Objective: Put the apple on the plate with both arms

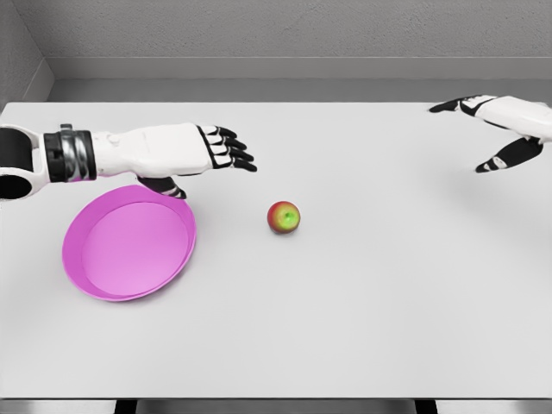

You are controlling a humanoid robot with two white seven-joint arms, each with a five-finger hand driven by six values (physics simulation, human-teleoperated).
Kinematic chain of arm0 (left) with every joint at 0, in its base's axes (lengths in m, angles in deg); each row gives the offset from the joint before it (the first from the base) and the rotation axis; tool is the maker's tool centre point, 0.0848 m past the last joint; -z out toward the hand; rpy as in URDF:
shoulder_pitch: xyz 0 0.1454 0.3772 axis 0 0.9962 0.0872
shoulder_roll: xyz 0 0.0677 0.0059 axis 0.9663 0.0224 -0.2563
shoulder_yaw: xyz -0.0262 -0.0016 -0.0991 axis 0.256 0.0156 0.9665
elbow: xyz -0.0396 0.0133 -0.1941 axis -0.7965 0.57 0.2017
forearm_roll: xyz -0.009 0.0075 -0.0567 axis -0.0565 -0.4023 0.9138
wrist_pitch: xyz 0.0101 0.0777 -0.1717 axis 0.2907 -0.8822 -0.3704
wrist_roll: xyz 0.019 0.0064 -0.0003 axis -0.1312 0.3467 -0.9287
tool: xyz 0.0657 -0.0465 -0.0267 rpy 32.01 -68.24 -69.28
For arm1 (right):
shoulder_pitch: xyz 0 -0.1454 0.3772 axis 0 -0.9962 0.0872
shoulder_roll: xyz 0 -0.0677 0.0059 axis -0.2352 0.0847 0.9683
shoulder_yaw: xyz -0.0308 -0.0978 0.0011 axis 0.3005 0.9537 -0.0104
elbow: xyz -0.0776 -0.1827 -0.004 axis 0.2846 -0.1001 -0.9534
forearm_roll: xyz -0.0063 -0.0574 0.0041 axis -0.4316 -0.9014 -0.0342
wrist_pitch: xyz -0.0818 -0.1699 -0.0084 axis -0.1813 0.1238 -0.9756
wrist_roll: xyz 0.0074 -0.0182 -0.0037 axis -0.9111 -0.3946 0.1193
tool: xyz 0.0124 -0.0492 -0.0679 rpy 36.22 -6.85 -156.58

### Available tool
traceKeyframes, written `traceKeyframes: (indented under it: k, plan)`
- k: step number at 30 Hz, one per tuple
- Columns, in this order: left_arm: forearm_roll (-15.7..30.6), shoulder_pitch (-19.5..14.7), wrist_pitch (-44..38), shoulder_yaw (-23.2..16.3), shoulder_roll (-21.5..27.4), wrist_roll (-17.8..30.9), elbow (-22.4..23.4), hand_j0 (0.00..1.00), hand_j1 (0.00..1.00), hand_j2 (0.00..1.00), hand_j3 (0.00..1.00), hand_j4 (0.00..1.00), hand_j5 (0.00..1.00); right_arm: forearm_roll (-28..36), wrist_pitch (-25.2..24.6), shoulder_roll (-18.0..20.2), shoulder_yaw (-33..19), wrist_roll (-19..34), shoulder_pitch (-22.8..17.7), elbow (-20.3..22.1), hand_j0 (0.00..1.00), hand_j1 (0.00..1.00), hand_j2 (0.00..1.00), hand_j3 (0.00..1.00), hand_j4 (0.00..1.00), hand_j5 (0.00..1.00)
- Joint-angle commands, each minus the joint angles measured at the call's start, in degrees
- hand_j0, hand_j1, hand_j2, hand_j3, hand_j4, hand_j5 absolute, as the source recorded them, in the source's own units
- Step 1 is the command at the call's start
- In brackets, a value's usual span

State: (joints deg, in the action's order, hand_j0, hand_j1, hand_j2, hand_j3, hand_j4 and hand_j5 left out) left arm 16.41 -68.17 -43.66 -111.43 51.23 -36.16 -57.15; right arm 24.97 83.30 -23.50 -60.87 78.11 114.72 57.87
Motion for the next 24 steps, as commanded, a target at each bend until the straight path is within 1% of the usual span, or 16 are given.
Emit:
traceKeyframes:
  k: [1,3,5,7,8,9,10,11,12,14,15,18,20,22,24]
  plan:
    - [0.24,0.0,-0.08,-0.01,-3.75,4.11,-0.25,1.0,1.0,1.0,1.0,1.0,1.0,0.44,-0.15,0.29,-0.55,-0.02,0.0,-0.62,1.0,1.0,1.0,1.0,1.0,1.0]
    - [0.33,-0.7,-0.08,-0.97,-3.84,4.2,-0.16,1.0,1.0,1.0,1.0,1.0,1.0,0.44,-0.15,0.29,-0.55,-0.02,-0.44,-0.53,1.0,1.0,1.0,1.0,1.0,1.0]
    - [0.33,-1.32,-0.08,-2.29,-5.86,4.2,-0.07,1.0,1.0,1.0,1.0,1.0,1.0,0.44,-0.15,0.2,-0.47,-0.02,-0.79,-0.53,1.0,1.0,1.0,1.0,1.0,1.0]
    - [0.42,-1.49,-0.08,-2.38,-7.27,4.2,0.19,1.0,1.0,1.0,1.0,1.0,1.0,0.44,-0.15,0.12,-0.47,-0.02,-0.88,-0.44,1.0,1.0,1.0,1.0,1.0,1.0]
    - [0.33,-1.49,-0.08,-2.38,-8.23,4.2,1.5,1.0,1.0,1.0,1.0,1.0,1.0,0.44,-0.15,0.2,-0.47,-0.02,-0.88,-0.44,1.0,1.0,1.0,1.0,1.0,1.0]
    - [0.24,-2.54,-0.08,-4.05,-9.11,4.2,2.83,1.0,1.0,1.0,1.0,1.0,1.0,0.36,-0.15,0.2,-0.47,-0.02,-0.97,-0.44,1.0,1.0,1.0,1.0,1.0,1.0]
    - [0.24,-4.04,-0.08,-5.9,-10.08,4.2,2.83,1.0,1.0,1.0,1.0,1.0,1.0,0.36,-0.15,0.2,-0.47,-0.02,-0.97,-0.44,1.0,1.0,1.0,1.0,1.0,1.0]
    - [0.24,-4.39,-0.08,-6.69,-11.04,4.2,2.92,1.0,1.0,1.0,1.0,1.0,1.0,0.36,-0.15,0.2,-0.47,-0.02,-0.97,-0.44,1.0,1.0,1.0,1.0,1.0,1.0]
    - [0.16,-4.48,-0.08,-6.87,-11.84,4.37,4.14,1.0,1.0,1.0,1.0,1.0,1.0,0.36,-0.15,0.2,-0.47,-0.02,-0.97,-0.35,1.0,1.0,1.0,1.0,1.0,1.0]
    - [-0.98,-4.83,-0.08,-7.04,-14.91,4.55,8.98,1.0,1.0,1.0,1.0,1.0,1.0,0.36,-0.15,0.12,-0.47,-0.02,-0.97,-0.35,1.0,1.0,1.0,1.0,1.0,1.0]
    - [-1.25,-4.92,-0.08,-7.13,-16.14,4.55,10.47,1.0,1.0,1.0,1.0,1.0,1.0,0.36,-0.15,0.12,-0.47,-0.02,-0.97,-0.26,1.0,1.0,1.0,1.0,1.0,1.0]
    - [-1.25,-5.36,-0.08,-8.36,-16.23,4.29,13.2,1.0,1.0,1.0,1.0,1.0,1.0,0.36,-0.15,0.2,-0.47,-0.02,-0.97,-0.18,1.0,1.0,1.0,1.0,1.0,1.0]
    - [-1.25,-5.45,-0.08,-9.33,-16.58,4.2,13.2,1.0,1.0,1.0,1.0,1.0,1.0,0.36,-0.15,0.2,-0.47,-0.02,-0.88,-0.26,1.0,1.0,1.0,1.0,1.0,1.0]
    - [-1.43,-5.62,-0.08,-11.43,-17.2,4.46,13.29,1.0,1.0,1.0,1.0,1.0,1.0,0.36,-0.15,0.2,-0.47,-0.02,-0.88,-0.44,1.0,1.0,1.0,1.0,1.0,1.0]
    - [-2.04,-5.63,-0.08,-12.14,-18.08,4.46,13.29,1.0,1.0,1.0,1.0,1.0,1.0,0.36,-0.15,0.2,-0.47,-0.02,-0.88,-0.44,1.0,1.0,1.0,1.0,1.0,1.0]
